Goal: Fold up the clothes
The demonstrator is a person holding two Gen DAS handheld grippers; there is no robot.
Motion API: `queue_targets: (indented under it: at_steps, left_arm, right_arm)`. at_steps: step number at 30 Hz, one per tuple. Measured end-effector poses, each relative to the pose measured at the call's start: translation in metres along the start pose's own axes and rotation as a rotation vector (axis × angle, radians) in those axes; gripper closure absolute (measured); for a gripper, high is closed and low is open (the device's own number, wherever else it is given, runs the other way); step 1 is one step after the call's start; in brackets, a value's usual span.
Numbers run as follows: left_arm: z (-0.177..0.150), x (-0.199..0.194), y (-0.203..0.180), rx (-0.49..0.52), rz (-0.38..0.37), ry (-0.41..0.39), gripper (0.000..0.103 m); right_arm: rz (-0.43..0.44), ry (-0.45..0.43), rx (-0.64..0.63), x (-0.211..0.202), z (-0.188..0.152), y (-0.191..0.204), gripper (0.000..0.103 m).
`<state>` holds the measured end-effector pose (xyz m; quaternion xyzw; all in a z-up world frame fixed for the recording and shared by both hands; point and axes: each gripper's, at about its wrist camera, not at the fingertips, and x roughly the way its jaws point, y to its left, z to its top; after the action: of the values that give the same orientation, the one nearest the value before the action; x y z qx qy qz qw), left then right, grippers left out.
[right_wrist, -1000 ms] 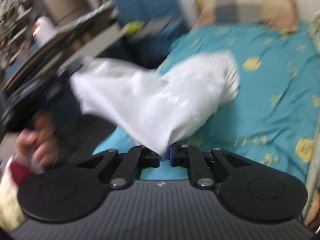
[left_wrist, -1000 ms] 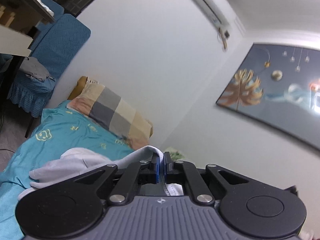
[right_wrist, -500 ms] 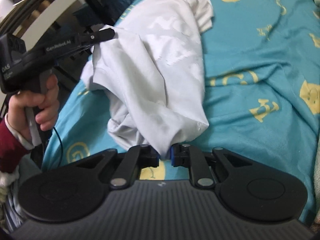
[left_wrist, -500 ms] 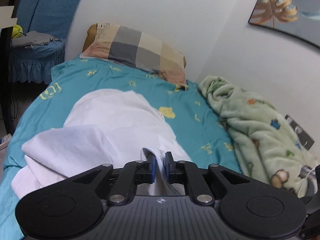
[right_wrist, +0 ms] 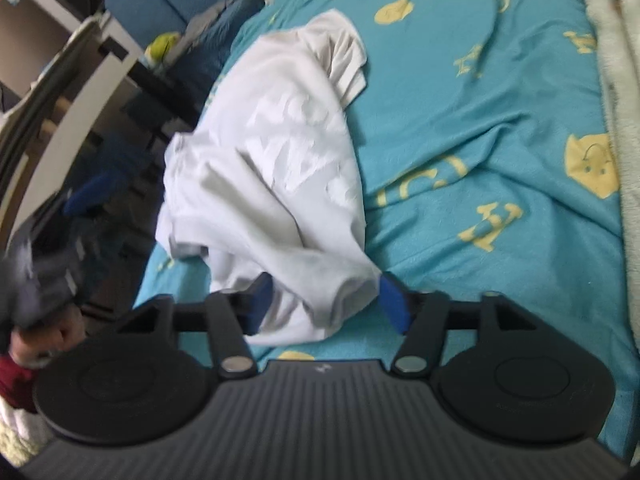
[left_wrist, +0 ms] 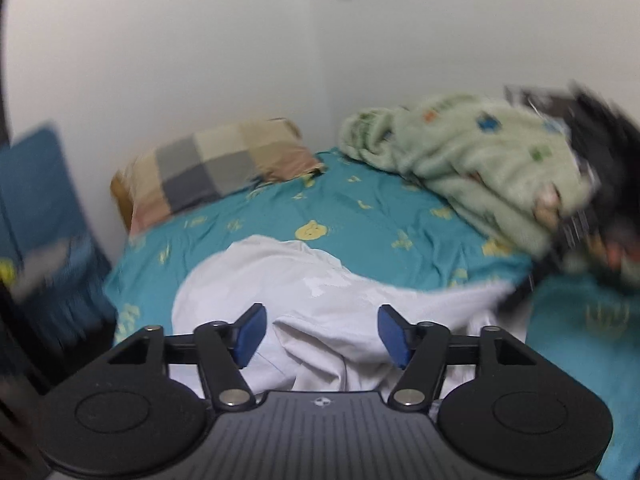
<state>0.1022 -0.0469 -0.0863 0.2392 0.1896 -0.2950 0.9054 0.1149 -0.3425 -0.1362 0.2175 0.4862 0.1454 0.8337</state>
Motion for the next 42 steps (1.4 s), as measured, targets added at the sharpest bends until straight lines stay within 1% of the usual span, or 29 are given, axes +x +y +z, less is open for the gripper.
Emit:
queue_targets:
  at_steps: [3, 5, 8, 10, 11, 12, 13, 14, 15, 17, 19, 22, 25, 26, 28, 32, 34, 38, 42]
  left_arm:
    - [-0.009, 0.012, -0.029, 0.161, 0.010, 0.042, 0.035]
    - [-0.018, 0.025, -0.045, 0.266, 0.040, 0.062, 0.035]
    - [-0.030, 0.047, -0.063, 0.398, 0.109, 0.053, 0.035]
    - [-0.037, 0.061, -0.075, 0.470, 0.154, 0.037, 0.039]
    - [-0.040, 0.068, -0.079, 0.494, 0.170, 0.029, 0.042]
    - [-0.040, 0.073, -0.080, 0.491, 0.172, 0.019, 0.052]
    - [-0.039, 0.077, -0.080, 0.481, 0.170, 0.009, 0.066]
    - [-0.036, 0.081, -0.078, 0.454, 0.165, -0.003, 0.073]
    - [-0.031, 0.082, -0.074, 0.417, 0.158, -0.021, 0.085]
    - [-0.016, 0.078, -0.064, 0.305, 0.131, -0.074, 0.087]
    - [0.000, 0.071, -0.052, 0.174, 0.097, -0.129, 0.090]
    - [0.016, 0.059, -0.034, 0.011, 0.046, -0.177, 0.090]
    - [0.024, 0.050, -0.017, -0.113, 0.021, -0.213, 0.091]
    - [0.026, 0.048, -0.011, -0.153, 0.022, -0.221, 0.091]
    - [0.026, 0.044, 0.005, -0.230, 0.036, -0.234, 0.091]
    - [0.027, 0.034, 0.037, -0.376, 0.061, -0.248, 0.092]
    - [0.026, 0.025, 0.047, -0.413, 0.076, -0.254, 0.092]
    - [0.027, 0.004, 0.055, -0.433, 0.095, -0.283, 0.093]
    - [0.031, -0.009, 0.055, -0.453, 0.078, -0.301, 0.093]
  right_arm:
    - [0.013, -0.024, 0.000, -0.008, -0.003, 0.004, 0.038]
    - [0.016, -0.033, 0.002, -0.011, -0.007, 0.006, 0.038]
    - [0.035, -0.036, 0.012, -0.011, -0.010, 0.006, 0.038]
    - [0.051, -0.039, 0.026, -0.010, -0.009, 0.005, 0.038]
    - [0.056, -0.042, 0.036, -0.009, -0.009, 0.003, 0.038]
    - [0.057, -0.043, 0.048, -0.008, -0.008, 0.002, 0.038]
    - [0.058, -0.045, 0.060, -0.007, -0.008, 0.000, 0.038]
    - [0.057, -0.044, 0.073, -0.005, -0.008, -0.002, 0.038]
    - [0.056, -0.039, 0.085, -0.002, -0.008, -0.004, 0.038]
    - [0.049, -0.033, 0.099, 0.002, -0.007, -0.006, 0.038]
    - [0.039, -0.060, 0.059, 0.003, -0.006, 0.002, 0.038]
    - [0.022, -0.104, -0.013, 0.005, -0.002, 0.019, 0.038]
    - [-0.085, -0.131, -0.120, 0.019, 0.001, 0.041, 0.038]
    - [-0.119, -0.118, -0.161, 0.027, 0.000, 0.047, 0.038]
    - [-0.164, -0.060, -0.234, 0.043, -0.005, 0.057, 0.039]
    - [-0.169, 0.052, -0.339, 0.053, -0.023, 0.065, 0.039]
    - [-0.157, 0.027, -0.337, 0.041, -0.024, 0.064, 0.039]
    - [-0.220, -0.094, -0.356, 0.002, -0.026, 0.067, 0.039]
    - [-0.270, -0.215, -0.336, -0.030, -0.025, 0.063, 0.039]
